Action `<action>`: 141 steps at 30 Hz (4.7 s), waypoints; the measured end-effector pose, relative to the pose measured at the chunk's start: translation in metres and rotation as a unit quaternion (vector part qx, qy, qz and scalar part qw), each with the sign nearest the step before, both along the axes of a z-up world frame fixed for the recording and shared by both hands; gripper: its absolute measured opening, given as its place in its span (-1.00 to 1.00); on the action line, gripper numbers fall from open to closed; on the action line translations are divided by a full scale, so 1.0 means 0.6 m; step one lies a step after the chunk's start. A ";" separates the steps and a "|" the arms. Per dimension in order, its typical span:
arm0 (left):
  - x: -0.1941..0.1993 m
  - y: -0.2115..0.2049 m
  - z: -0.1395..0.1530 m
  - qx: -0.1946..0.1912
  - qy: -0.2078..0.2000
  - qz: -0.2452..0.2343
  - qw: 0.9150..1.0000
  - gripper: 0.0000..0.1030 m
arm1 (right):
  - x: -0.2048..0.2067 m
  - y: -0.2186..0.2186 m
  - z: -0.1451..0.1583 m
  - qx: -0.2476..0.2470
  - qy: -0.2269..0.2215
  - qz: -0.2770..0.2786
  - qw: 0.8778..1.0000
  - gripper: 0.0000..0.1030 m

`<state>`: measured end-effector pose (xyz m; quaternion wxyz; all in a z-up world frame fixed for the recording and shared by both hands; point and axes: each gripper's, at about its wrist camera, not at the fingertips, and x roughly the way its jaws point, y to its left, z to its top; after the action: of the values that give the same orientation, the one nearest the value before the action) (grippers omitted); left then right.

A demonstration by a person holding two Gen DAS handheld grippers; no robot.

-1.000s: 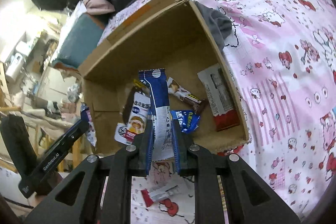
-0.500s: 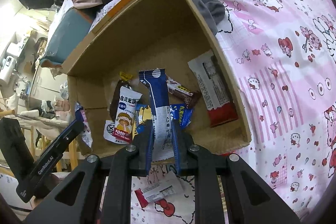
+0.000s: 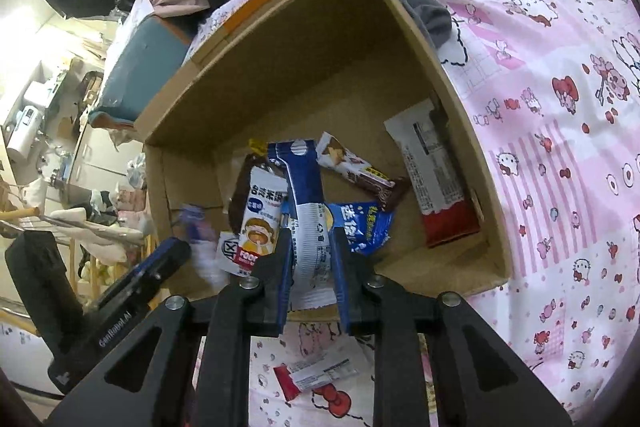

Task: Organize snacks
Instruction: 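Lower the blue-and-white bar into the box and open the left gripper, then grasp the white-and-red bar from the sheet with the left gripper, then grasp a wafer bar with the right gripper while the left holds its bar, then lower both bars into the box and open both grippers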

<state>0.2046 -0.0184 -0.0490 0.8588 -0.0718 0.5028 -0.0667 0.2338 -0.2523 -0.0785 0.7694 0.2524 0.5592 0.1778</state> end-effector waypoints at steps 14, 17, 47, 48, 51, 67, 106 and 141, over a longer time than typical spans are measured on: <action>-0.008 -0.007 0.016 0.007 -0.022 0.002 1.000 0.40 | 0.001 -0.013 0.010 -0.003 -0.010 -0.017 1.000 0.38; -0.008 -0.006 0.015 0.005 -0.022 0.004 1.000 0.40 | -0.001 -0.018 0.011 -0.007 -0.011 -0.015 1.000 0.37; -0.086 -0.033 0.026 -0.009 0.004 -0.058 0.998 0.83 | -0.133 -0.081 0.055 -0.064 -0.030 -0.060 0.996 0.93; -0.089 -0.041 0.014 -0.010 0.021 -0.072 0.997 0.83 | -0.134 -0.086 0.052 -0.064 -0.023 -0.062 0.996 0.93; -0.096 -0.070 -0.019 -0.004 0.066 -0.111 0.992 0.83 | -0.135 -0.099 0.040 -0.066 -0.005 -0.072 0.995 0.93; -0.132 -0.181 -0.152 0.100 0.146 -0.240 0.955 0.32 | -0.127 -0.094 0.018 -0.060 0.024 -0.074 0.995 0.93; -0.151 0.039 -0.010 0.013 0.105 0.007 0.994 -0.48 | -0.078 0.071 -0.132 -0.312 0.068 0.136 0.938 -0.40; -0.187 0.050 0.018 0.033 0.060 0.048 0.996 -0.48 | -0.226 0.117 0.065 -0.176 -0.065 0.199 0.962 -0.46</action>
<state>0.0926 0.0115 -0.0380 0.8310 -0.0717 0.5517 -0.0044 0.0983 -0.1822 -0.0396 0.7857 -0.0154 0.5691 0.2420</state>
